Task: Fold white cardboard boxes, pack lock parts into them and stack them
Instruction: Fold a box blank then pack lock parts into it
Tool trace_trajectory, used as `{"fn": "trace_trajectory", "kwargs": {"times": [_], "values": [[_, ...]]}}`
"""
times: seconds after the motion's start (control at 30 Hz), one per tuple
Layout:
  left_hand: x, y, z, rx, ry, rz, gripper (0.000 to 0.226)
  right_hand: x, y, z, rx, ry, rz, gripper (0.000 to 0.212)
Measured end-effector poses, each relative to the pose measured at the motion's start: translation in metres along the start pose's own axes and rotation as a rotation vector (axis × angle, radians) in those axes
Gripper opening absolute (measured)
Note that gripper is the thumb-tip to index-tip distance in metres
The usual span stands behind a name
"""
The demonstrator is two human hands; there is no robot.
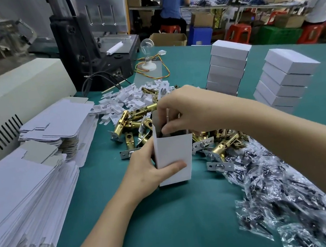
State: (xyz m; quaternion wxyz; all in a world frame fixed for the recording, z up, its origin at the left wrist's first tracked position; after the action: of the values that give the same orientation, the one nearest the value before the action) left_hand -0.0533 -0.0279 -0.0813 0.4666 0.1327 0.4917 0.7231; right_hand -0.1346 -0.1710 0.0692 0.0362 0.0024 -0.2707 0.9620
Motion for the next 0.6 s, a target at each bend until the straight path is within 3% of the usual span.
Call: {"fn": "trace_trajectory", "kwargs": {"times": [0.37, 0.47, 0.6], "values": [[0.0, 0.001, 0.002, -0.039, -0.018, 0.012, 0.053, 0.001, 0.007, -0.007, -0.031, -0.124, 0.022, 0.018], [0.0, 0.002, 0.003, -0.067, -0.016, -0.008, 0.053, 0.009, 0.007, -0.002, -0.068, -0.049, 0.034, 0.013], [0.0, 0.001, 0.003, -0.083, -0.018, -0.012, 0.055, 0.027, 0.013, 0.021, -0.12, 0.196, 0.089, 0.01]]}}
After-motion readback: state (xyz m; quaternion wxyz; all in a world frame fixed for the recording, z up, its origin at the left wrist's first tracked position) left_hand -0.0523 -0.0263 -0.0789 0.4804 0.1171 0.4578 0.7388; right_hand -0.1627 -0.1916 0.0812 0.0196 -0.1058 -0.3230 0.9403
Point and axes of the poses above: each hand's wrist, its own x-axis away from the middle knuckle, its own z-axis out of the back of the hand, y = z × x, the point moved 1 cm from there along -x, towards the middle knuckle, and after that the axes turned 11 degrees about -x, right-handed, at the moved point
